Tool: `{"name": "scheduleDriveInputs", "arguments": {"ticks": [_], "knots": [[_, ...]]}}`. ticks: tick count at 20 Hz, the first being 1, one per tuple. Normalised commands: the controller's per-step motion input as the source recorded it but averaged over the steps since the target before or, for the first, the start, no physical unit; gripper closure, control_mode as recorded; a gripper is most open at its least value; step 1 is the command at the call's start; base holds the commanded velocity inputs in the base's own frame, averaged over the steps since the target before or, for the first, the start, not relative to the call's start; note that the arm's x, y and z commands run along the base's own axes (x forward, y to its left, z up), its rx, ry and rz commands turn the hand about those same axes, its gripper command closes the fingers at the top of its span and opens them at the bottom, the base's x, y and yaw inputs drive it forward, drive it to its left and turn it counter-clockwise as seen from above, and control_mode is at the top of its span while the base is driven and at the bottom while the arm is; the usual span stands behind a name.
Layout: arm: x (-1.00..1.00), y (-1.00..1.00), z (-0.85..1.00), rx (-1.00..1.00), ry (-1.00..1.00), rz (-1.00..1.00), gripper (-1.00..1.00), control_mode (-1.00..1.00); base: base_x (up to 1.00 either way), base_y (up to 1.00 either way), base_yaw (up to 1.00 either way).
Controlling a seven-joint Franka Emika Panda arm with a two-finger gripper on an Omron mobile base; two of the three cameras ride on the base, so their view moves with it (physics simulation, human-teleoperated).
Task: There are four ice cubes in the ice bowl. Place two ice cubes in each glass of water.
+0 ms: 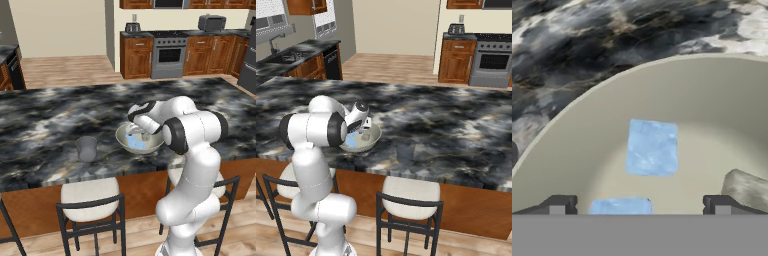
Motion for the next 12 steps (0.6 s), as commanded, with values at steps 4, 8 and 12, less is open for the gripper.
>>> {"name": "scheduleDriveInputs", "arguments": {"ticks": [4,8,12], "knots": [[0.20,0.00,-0.16,0.00,0.00,0.03,-1.00,-1.00,0.00,0.00,0.00],[0.22,0.01,-0.14,0.00,0.00,0.03,-1.00,-1.00,0.00,0.00,0.00],[0.22,0.05,-0.14,0.00,0.00,0.03,-1.00,-1.00,0.00,0.00,0.00]]}}
